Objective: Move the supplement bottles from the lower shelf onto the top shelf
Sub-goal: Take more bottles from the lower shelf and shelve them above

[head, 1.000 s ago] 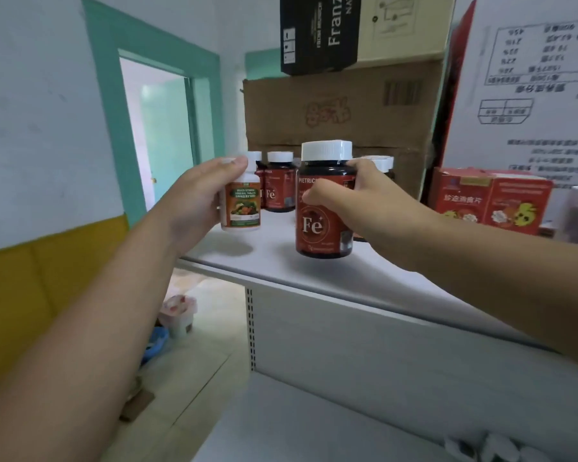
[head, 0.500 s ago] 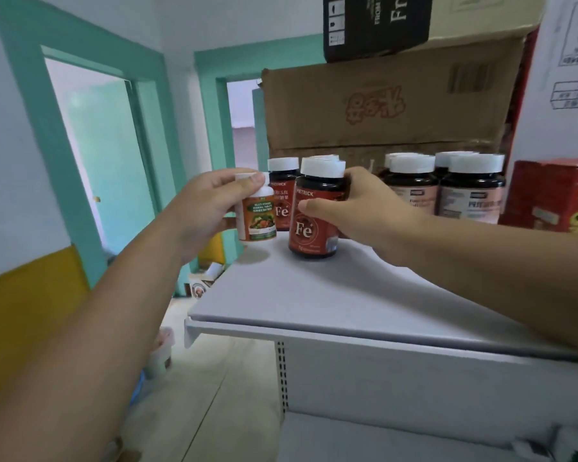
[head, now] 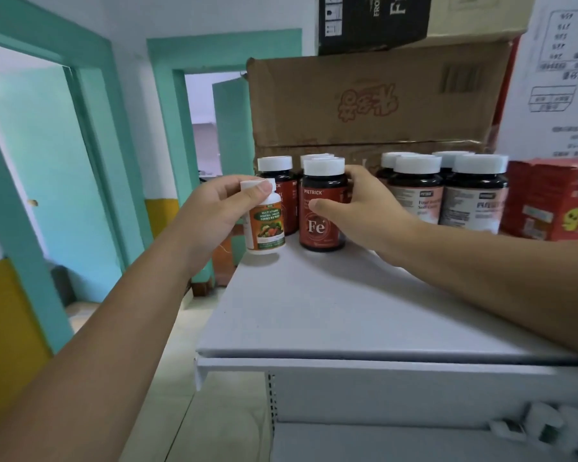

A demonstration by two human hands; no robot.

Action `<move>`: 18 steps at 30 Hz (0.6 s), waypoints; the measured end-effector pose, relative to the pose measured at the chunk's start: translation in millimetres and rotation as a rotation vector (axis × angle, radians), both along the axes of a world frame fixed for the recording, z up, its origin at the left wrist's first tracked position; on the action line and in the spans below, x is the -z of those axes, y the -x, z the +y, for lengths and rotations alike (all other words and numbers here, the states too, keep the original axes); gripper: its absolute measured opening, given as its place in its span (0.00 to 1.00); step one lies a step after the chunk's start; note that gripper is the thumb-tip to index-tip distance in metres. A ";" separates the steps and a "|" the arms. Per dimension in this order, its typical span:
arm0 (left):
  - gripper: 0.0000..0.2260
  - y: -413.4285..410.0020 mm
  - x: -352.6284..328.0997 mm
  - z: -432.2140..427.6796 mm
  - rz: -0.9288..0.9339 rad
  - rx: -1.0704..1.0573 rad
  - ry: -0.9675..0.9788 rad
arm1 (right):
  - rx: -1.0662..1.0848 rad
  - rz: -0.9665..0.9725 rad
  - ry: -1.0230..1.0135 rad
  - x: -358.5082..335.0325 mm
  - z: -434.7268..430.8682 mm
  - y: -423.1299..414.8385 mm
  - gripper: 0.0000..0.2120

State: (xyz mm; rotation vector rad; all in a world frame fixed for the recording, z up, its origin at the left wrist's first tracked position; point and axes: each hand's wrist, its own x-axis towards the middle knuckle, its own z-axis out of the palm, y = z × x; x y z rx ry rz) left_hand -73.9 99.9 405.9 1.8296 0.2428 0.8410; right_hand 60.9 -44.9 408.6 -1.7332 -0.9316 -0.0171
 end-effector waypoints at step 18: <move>0.32 11.0 -27.9 -57.0 0.188 0.170 -0.287 | -0.119 -0.548 0.681 -6.8 -127.8 29.9 0.32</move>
